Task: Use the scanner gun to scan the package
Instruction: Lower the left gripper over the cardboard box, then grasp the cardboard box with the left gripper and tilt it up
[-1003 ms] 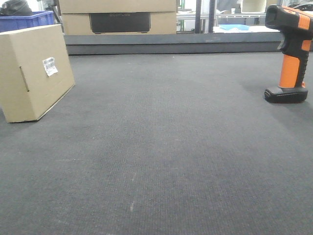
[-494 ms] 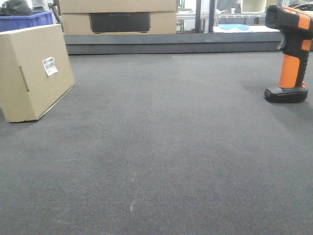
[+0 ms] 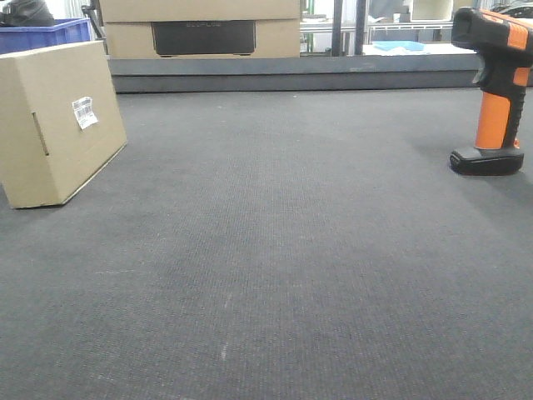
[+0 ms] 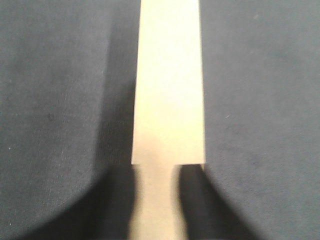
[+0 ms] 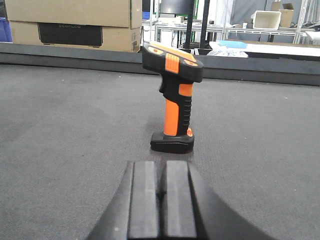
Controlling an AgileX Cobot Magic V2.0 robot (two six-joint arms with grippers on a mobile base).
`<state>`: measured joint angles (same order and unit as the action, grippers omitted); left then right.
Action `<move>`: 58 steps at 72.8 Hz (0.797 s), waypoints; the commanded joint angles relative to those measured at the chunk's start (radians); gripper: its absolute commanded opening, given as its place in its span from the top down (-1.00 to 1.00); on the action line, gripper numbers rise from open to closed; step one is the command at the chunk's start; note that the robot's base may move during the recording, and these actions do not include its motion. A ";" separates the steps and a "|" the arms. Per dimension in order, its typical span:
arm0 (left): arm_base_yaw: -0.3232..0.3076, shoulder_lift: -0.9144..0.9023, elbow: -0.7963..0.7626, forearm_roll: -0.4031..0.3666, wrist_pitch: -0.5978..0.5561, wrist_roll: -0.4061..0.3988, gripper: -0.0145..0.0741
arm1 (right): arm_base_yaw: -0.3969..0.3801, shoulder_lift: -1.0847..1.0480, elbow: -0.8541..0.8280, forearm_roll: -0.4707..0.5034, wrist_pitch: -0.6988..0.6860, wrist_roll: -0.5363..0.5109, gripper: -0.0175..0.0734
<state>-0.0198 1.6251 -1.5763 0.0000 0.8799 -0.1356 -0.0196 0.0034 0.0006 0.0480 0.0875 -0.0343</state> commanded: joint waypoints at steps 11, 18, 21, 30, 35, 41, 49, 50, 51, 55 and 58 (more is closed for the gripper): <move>-0.003 0.039 -0.014 0.018 -0.015 -0.006 -0.66 | -0.006 -0.003 -0.001 -0.004 -0.018 -0.002 0.98; -0.007 0.067 -0.014 0.000 -0.011 -0.006 -0.51 | -0.006 -0.003 -0.001 -0.004 -0.018 -0.002 0.98; -0.013 0.079 -0.014 0.000 -0.011 -0.004 -0.49 | -0.006 -0.003 -0.001 -0.004 -0.018 -0.002 0.98; -0.030 0.105 -0.014 0.000 -0.013 0.001 -0.50 | -0.006 -0.003 -0.001 -0.004 -0.018 -0.002 0.98; -0.038 0.117 -0.014 0.000 -0.013 0.001 -0.50 | -0.006 -0.003 -0.001 -0.004 -0.018 -0.002 0.98; -0.042 0.131 -0.014 0.000 -0.015 0.001 -0.50 | -0.006 -0.003 -0.001 -0.004 -0.018 -0.002 0.98; -0.042 0.164 -0.014 0.000 -0.009 0.001 -0.50 | -0.006 -0.003 -0.001 -0.004 -0.018 -0.002 0.98; -0.042 0.168 -0.014 0.000 -0.007 0.001 -0.50 | -0.006 -0.003 -0.001 -0.004 -0.018 -0.002 0.98; -0.042 0.172 -0.014 0.000 -0.005 0.001 -0.50 | -0.006 -0.003 -0.001 -0.004 -0.018 -0.002 0.98; -0.042 0.186 -0.014 0.000 -0.003 0.001 -0.49 | -0.006 -0.003 -0.001 -0.004 -0.018 -0.002 0.98; -0.042 0.189 -0.014 0.000 -0.003 0.001 -0.48 | -0.006 -0.003 -0.001 -0.004 -0.018 -0.002 0.98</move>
<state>-0.0577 1.8050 -1.5824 0.0000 0.8802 -0.1335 -0.0196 0.0034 0.0006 0.0480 0.0875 -0.0343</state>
